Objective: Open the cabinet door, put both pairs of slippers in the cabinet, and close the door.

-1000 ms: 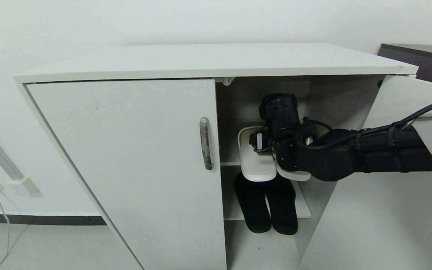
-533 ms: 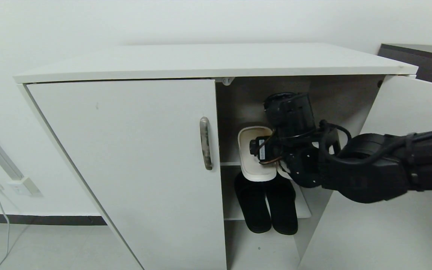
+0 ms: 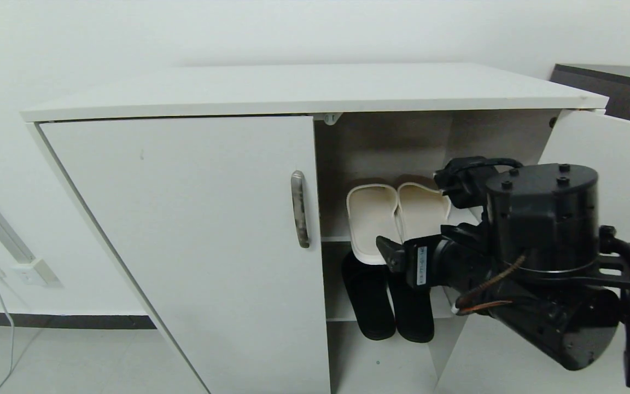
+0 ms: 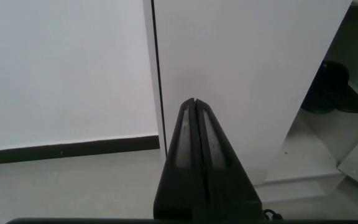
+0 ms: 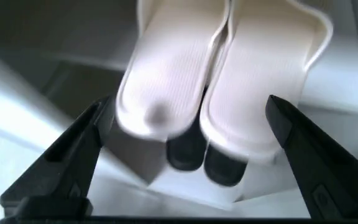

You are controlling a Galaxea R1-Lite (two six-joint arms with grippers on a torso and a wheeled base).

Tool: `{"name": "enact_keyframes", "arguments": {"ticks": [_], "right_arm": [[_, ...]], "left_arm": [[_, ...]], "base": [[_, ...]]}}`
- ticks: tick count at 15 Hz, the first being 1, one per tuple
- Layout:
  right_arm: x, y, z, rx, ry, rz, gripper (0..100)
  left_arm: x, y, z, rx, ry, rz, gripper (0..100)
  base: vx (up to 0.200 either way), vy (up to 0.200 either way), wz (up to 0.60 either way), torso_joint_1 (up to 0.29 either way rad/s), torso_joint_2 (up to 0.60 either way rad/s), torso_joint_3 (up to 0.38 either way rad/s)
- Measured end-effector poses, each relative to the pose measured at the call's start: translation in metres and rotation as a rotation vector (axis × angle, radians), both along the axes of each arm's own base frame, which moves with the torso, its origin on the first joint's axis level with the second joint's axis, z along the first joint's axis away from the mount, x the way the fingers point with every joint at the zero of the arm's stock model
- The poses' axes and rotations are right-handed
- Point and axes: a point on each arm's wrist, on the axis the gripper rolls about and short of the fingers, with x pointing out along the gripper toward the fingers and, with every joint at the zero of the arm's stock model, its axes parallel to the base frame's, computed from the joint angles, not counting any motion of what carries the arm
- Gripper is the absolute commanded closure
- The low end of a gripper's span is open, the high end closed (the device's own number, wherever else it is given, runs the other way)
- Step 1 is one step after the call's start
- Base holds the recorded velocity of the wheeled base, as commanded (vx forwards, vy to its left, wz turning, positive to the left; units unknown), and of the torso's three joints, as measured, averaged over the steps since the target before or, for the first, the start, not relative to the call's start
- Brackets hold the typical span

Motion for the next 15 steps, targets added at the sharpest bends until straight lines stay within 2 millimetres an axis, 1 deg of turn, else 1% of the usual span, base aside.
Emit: {"name": "enact_keyframes", "arguments": {"ticks": [2,5,15], "right_arm": [[-0.0086,-0.0053,-0.0004,0.015,-0.009,0.04,100],[-0.013,-0.0095,-0.0007,0.012,-0.011,0.039,100],[-0.0134,-0.01,-0.0053,-0.004,-0.001,0.038,100]], "left_arm": [[0.0,0.0,0.0,0.0,0.0,0.0,100],[0.0,0.0,0.0,0.0,0.0,0.0,100],[0.0,0.0,0.0,0.0,0.0,0.0,100]], "base": [[0.0,0.0,0.0,0.0,0.0,0.0],[0.0,0.0,0.0,0.0,0.0,0.0],[0.0,0.0,0.0,0.0,0.0,0.0]]}}
